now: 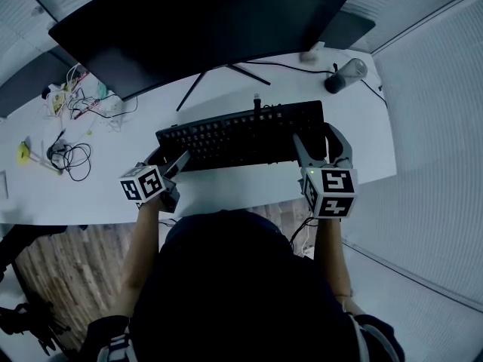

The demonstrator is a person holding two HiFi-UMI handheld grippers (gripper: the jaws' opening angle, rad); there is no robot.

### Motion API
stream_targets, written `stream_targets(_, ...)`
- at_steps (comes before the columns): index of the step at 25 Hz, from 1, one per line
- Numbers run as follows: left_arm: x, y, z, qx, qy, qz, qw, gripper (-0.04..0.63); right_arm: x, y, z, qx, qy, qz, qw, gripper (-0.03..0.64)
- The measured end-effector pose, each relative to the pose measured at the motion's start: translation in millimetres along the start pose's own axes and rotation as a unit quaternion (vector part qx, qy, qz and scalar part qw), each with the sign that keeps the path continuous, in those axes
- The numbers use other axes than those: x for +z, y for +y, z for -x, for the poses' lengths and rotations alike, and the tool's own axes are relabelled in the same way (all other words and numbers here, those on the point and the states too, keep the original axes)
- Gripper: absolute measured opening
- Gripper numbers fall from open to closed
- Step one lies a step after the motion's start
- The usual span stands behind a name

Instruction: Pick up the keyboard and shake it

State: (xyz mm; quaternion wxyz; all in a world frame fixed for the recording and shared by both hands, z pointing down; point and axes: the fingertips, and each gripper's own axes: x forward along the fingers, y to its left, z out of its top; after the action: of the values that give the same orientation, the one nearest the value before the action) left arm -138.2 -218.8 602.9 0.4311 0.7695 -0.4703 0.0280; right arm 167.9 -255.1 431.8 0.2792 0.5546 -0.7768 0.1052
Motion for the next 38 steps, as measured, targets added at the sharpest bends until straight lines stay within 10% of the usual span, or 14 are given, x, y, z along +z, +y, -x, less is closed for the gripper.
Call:
stream_targets(8,3.1,-6.8,3.3,-0.01,-0.017,0.012,0.9997,0.416,17.5,-0.4,6.6,-0.016,-0.025,0.024,0.999,0.314)
stream_targets(17,39.6,-23.5,30.4,0.051,-0.016,-0.062,0.9966,0.416,-31.5,-19.9,-21.7,0.009,-0.016,-0.126,0.992,0.314)
stream_targets(31,90.3,-80.1,66.8,0.151,0.01,-0.267,0.9516,0.416,-139.1,10.3,-69.7,0.126,0.028,-0.387,0.913,0.314)
stream_targets(38,94.1,-92.5,67.3,0.159,0.011,-0.295,0.9423,0.416,-159.0,21.1,-81.5,0.146,0.038,-0.431,0.89,0.314)
